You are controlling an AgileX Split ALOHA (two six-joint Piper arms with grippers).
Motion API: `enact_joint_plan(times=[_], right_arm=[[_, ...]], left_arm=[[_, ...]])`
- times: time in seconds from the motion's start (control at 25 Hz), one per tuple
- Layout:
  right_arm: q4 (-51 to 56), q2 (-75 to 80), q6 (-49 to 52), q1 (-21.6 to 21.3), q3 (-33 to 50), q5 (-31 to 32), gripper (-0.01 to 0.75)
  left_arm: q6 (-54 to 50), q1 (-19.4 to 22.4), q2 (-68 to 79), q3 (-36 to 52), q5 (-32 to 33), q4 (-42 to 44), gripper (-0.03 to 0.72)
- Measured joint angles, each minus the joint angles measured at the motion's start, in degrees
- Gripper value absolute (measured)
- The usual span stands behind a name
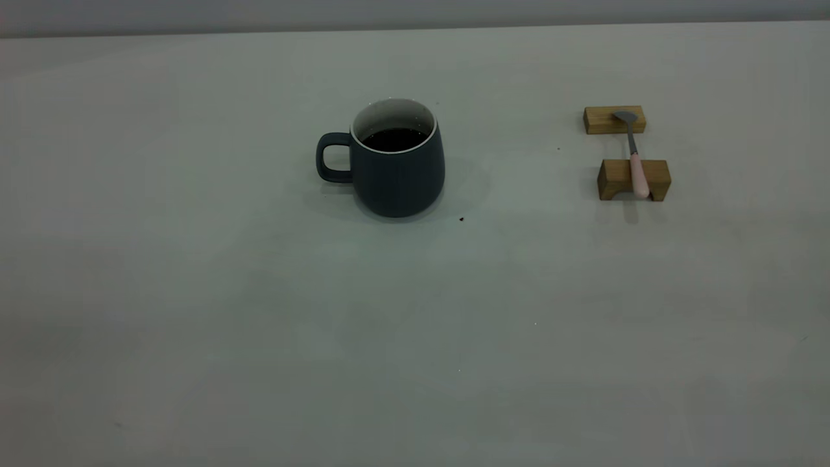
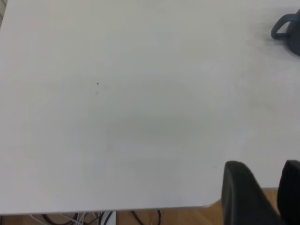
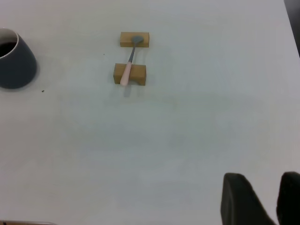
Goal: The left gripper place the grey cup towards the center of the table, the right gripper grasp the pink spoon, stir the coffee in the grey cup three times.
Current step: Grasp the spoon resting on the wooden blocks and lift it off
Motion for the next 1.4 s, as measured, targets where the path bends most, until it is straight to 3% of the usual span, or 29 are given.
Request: enact_joint_plan(times=[1.16,1.32,1.4], right_arm=[[1.5,0.2,0.1,0.0,-0.1,0.0,0.24],[3.5,7.0,0.3,0.0,-2.8,0.6,0.307],[4.3,13.2,0.2,0.0,-4.5,-1.1,0.391]], left_arm=[[-0.1,-1.1,0.0,0.0,0.0,-0.1,0.26],[-0.1,-1.1,0.0,0.0,0.0,-0.1,0.26],[-0.1,-1.1,0.0,0.0,0.0,-0.1,0.26]])
